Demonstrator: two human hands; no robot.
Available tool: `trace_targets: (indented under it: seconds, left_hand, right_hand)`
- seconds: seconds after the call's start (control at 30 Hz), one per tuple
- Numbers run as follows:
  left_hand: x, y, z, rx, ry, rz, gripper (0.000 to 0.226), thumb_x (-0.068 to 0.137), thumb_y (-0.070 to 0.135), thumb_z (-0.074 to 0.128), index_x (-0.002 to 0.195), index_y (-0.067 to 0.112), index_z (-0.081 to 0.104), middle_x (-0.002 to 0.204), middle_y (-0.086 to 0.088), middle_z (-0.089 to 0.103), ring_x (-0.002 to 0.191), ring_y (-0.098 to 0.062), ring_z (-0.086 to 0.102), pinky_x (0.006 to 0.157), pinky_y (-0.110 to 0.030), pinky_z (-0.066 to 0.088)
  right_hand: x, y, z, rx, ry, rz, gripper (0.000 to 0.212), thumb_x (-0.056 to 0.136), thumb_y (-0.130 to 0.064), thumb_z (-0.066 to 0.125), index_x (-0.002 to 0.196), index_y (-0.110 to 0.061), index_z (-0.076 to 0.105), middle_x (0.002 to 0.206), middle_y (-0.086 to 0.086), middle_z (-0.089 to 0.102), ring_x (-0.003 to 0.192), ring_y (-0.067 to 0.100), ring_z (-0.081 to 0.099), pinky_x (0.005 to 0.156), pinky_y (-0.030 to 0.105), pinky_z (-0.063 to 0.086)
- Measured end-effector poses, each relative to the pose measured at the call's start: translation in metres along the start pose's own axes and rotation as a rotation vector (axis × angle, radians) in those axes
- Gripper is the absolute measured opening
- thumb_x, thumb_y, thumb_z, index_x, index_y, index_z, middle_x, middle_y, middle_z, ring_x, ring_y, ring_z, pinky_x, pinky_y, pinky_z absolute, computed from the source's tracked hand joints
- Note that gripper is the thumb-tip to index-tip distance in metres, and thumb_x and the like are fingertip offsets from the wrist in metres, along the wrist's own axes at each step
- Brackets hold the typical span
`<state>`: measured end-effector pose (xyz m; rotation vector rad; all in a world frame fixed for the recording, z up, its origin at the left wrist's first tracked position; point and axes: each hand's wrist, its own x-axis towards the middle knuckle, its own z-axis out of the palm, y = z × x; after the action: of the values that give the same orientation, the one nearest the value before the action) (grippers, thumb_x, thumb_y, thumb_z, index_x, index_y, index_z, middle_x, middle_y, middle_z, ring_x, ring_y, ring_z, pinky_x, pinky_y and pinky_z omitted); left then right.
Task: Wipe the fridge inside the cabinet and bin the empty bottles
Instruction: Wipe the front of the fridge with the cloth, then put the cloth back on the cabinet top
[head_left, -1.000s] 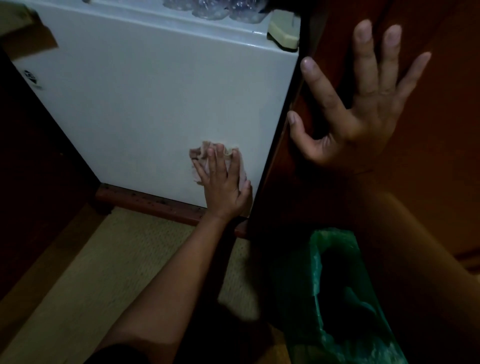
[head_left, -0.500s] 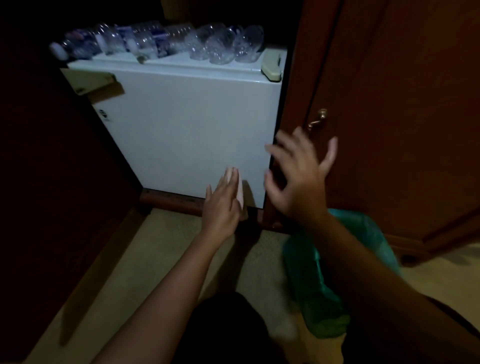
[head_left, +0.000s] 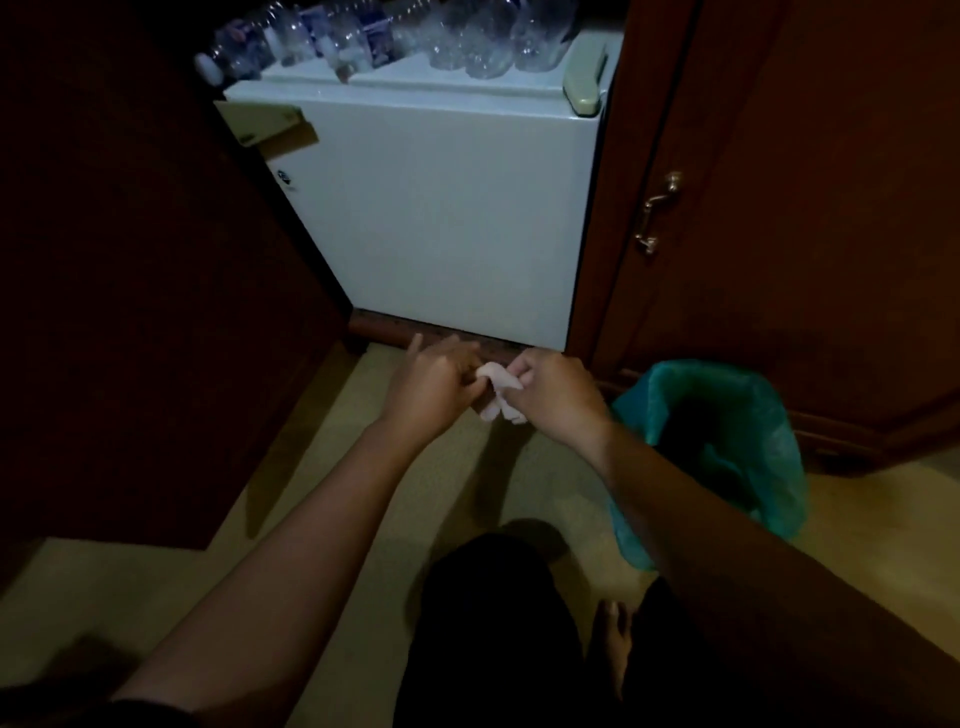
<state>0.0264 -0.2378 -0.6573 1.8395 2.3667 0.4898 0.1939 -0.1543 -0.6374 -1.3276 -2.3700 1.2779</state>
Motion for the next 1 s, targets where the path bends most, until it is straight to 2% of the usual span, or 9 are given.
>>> trace_targets:
  seconds: [0.07,0.17,0.27,0.37,0.47,0.63,0.73,0.87,1.0]
  left_hand:
    - [-0.003,0.009,-0.027,-0.111,-0.098,-0.073,0.015,0.089,0.023,0.074,0.103,0.017,0.075,0.097,-0.004,0.076,0.091,-0.023,0.07,0.098,-0.042,0.05]
    - [-0.015,0.027,-0.071,-0.187,-0.226,-0.126,0.028,0.088,0.023,0.076,0.114,0.02,0.066,0.093,0.001,0.072,0.08,-0.017,0.068,0.066,-0.033,0.056]
    - [-0.027,0.055,-0.138,-0.413,-0.402,-0.179,0.048,0.088,0.017,0.076,0.134,0.02,0.059,0.1,0.001,0.068,0.079,-0.015,0.068,0.066,-0.032,0.058]
    - [-0.039,0.092,-0.214,-0.559,-0.529,-0.211,0.013,0.091,0.011,0.067,0.104,0.011,0.064,0.092,-0.011,0.066,0.079,-0.027,0.067,0.068,-0.038,0.054]
    - [-0.041,0.134,-0.301,-0.63,-0.583,-0.301,0.013,0.095,0.026,0.062,0.101,0.019,0.053,0.09,-0.013,0.065,0.076,-0.028,0.065,0.063,-0.04,0.051]
    - [-0.016,0.196,-0.446,-0.657,-0.541,-0.189,0.02,0.092,0.052,0.052,0.093,0.032,0.048,0.094,-0.003,0.06,0.089,-0.026,0.061,0.077,-0.054,0.056]
    - [0.012,0.225,-0.509,-0.555,-0.458,-0.045,0.025,0.086,0.056,0.038,0.091,0.033,0.045,0.093,0.003,0.055,0.094,-0.025,0.051,0.08,-0.05,0.049]
    - [0.071,0.248,-0.552,-0.585,-0.266,0.074,0.016,0.085,0.043,0.047,0.091,0.028,0.051,0.085,0.005,0.056,0.08,-0.018,0.054,0.073,-0.043,0.046]
    - [0.144,0.265,-0.572,-0.509,-0.106,0.136,0.006,0.088,0.025,0.06,0.093,0.028,0.059,0.093,0.005,0.059,0.081,-0.003,0.054,0.073,-0.032,0.045]
  right_hand:
    - [-0.007,-0.016,-0.02,-0.062,-0.012,0.01,0.012,0.092,-0.023,0.075,0.102,-0.029,0.071,0.1,-0.006,0.074,0.088,0.012,0.068,0.078,0.033,0.059]
    - [-0.028,-0.048,-0.051,-0.129,-0.08,0.036,0.013,0.09,-0.022,0.075,0.093,-0.032,0.068,0.098,-0.005,0.074,0.088,0.015,0.068,0.079,0.033,0.058]
    - [-0.058,-0.092,-0.091,-0.117,-0.137,0.086,0.015,0.089,-0.019,0.071,0.091,-0.033,0.067,0.099,-0.003,0.074,0.091,0.019,0.067,0.08,0.035,0.059]
    - [-0.098,-0.14,-0.141,-0.042,-0.175,0.079,0.021,0.088,-0.014,0.07,0.092,-0.034,0.068,0.094,-0.009,0.071,0.091,0.015,0.067,0.081,0.038,0.06]
    - [-0.145,-0.201,-0.202,0.009,-0.195,0.031,0.026,0.091,-0.009,0.069,0.096,-0.034,0.068,0.092,-0.016,0.069,0.084,0.002,0.066,0.074,0.03,0.056]
    - [-0.196,-0.292,-0.315,0.055,-0.08,-0.046,0.021,0.092,-0.012,0.07,0.1,-0.031,0.07,0.096,-0.017,0.069,0.086,0.002,0.067,0.072,0.026,0.055]
    - [-0.206,-0.331,-0.377,0.068,0.008,-0.093,0.024,0.09,-0.013,0.073,0.095,-0.035,0.067,0.096,-0.016,0.068,0.085,0.002,0.066,0.075,0.028,0.055]
    - [-0.194,-0.368,-0.454,0.046,0.12,-0.179,0.024,0.085,-0.009,0.076,0.088,-0.032,0.068,0.089,-0.014,0.069,0.074,-0.004,0.064,0.069,0.022,0.049]
    - [-0.158,-0.385,-0.521,0.015,0.169,-0.204,0.02,0.088,-0.014,0.072,0.09,-0.034,0.069,0.094,-0.013,0.071,0.084,0.001,0.066,0.071,0.024,0.051]
